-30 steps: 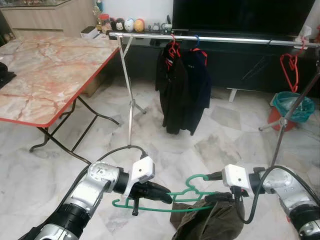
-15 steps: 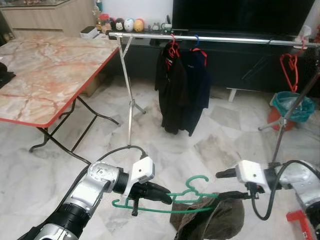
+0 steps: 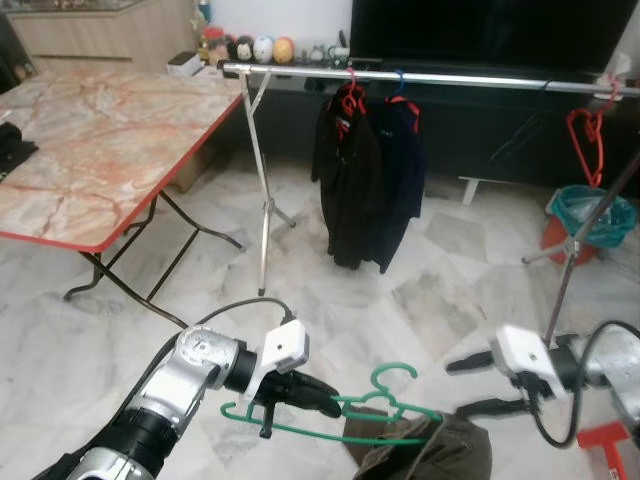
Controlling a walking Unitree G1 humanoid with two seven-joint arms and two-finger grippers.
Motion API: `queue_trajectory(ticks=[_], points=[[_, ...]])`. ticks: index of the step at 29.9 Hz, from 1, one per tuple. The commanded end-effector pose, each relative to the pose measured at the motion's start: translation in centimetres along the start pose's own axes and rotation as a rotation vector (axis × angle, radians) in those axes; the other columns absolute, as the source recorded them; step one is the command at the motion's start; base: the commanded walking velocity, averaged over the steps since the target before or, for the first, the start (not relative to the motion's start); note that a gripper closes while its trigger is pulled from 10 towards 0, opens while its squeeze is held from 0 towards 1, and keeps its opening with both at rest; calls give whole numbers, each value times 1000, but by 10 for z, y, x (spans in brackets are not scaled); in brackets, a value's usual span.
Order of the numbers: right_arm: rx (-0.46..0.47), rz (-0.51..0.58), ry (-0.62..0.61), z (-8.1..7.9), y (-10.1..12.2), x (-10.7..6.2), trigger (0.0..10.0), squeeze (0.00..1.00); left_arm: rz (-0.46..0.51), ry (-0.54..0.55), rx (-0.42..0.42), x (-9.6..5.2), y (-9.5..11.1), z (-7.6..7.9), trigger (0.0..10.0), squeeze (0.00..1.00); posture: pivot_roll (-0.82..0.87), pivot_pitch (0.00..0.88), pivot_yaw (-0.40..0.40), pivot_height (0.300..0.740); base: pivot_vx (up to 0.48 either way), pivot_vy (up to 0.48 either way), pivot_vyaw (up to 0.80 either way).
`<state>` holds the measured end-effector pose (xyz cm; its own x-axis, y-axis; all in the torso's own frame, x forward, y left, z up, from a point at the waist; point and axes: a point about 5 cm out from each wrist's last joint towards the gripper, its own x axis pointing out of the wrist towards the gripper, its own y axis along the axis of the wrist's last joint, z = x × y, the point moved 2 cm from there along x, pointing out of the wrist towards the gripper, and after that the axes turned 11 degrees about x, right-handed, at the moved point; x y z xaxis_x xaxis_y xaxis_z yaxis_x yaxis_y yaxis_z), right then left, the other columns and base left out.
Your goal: Hang hanger
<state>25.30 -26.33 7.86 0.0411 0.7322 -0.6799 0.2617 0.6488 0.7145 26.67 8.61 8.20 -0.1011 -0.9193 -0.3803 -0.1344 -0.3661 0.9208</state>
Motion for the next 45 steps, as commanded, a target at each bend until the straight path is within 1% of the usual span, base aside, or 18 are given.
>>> queue_trajectory(ticks=[1, 2, 4, 11, 12, 17, 19, 20, 23, 24, 25, 26, 27, 28, 29, 45], points=[[-9, -65, 32, -4, -5, -1, 10000, 0, 24, -6, 22, 0, 6, -2, 10000, 0, 66, 0, -8, 740, 0, 0, 0], [-7, -95, 34, -6, -10, -1, 10000, 0, 24, -6, 22, 0, 6, -2, 10000, 0, 66, 0, -8, 740, 0, 0, 0], [6, -109, 31, -8, -15, 0, 10000, 0, 25, -6, 22, 0, 6, -2, 10000, 0, 66, 0, -8, 740, 0, 0, 0], [5, -98, 31, -10, -15, 6, 10000, 0, 25, -7, 22, 0, 6, -2, 10000, 0, 69, 0, -7, 740, 0, 0, 0], [-18, -90, -11, -5, -13, 11, 10000, 0, 25, -6, 23, 0, 7, -2, 10000, 0, 69, 0, -7, 740, 0, 0, 0], [-62, -54, -105, 4, -7, 24, 10000, 0, 26, -3, 26, 1, 7, -3, 10000, 0, 73, 0, -8, 740, 0, 0, 0], [-66, -57, -102, 4, -8, 27, 10000, 0, 27, -4, 26, 1, 7, -3, 10000, 0, 74, 0, -8, 740, 0, 0, 0], [-59, -55, -79, 1, -9, 29, 10000, 0, 28, -3, 26, 1, 8, -3, 10000, 0, 75, 0, -9, 740, 0, 0, 0], [-57, -52, -74, 0, -9, 31, 10000, 0, 27, -2, 26, 1, 8, -3, 10000, 0, 76, 0, -9, 740, 0, 0, 0], [-58, -55, -74, 0, -9, 31, 8431, 0, 26, -2, 25, 0, 7, -3, 10000, 0, 76, 0, -9, 740, 0, 0, 0], [-59, -57, -76, 0, -10, 31, 8431, 0, 25, -2, 25, 0, 7, -3, 10000, 0, 74, 0, -10, 740, 0, 0, 0], [-61, -59, -78, 0, -10, 31, 5686, 0, 24, -2, 25, 0, 7, -2, 10000, 0, 74, 0, -10, 740, 0, 0, 0], [-61, -63, -79, 0, -11, 30, 1490, 0, 23, -1, 25, 0, 7, -2, 10000, 0, 74, 0, -10, 740, 0, 0, 0], [-61, -65, -77, 0, -11, 30, 1490, 0, 23, -1, 25, 0, 7, -2, 10000, 0, 74, 0, -10, 740, 0, 0, 0], [-59, -68, -73, 0, -11, 30, 0, 0, 23, -1, 25, 0, 7, -3, 10000, 0, 74, 0, -10, 740, 0, 0, 0], [-56, -67, -58, 0, -10, 33, 0, 0, 26, -2, 25, 1, 7, -2, 10000, 0, 74, 0, -10, 740, 0, 0, 0]])
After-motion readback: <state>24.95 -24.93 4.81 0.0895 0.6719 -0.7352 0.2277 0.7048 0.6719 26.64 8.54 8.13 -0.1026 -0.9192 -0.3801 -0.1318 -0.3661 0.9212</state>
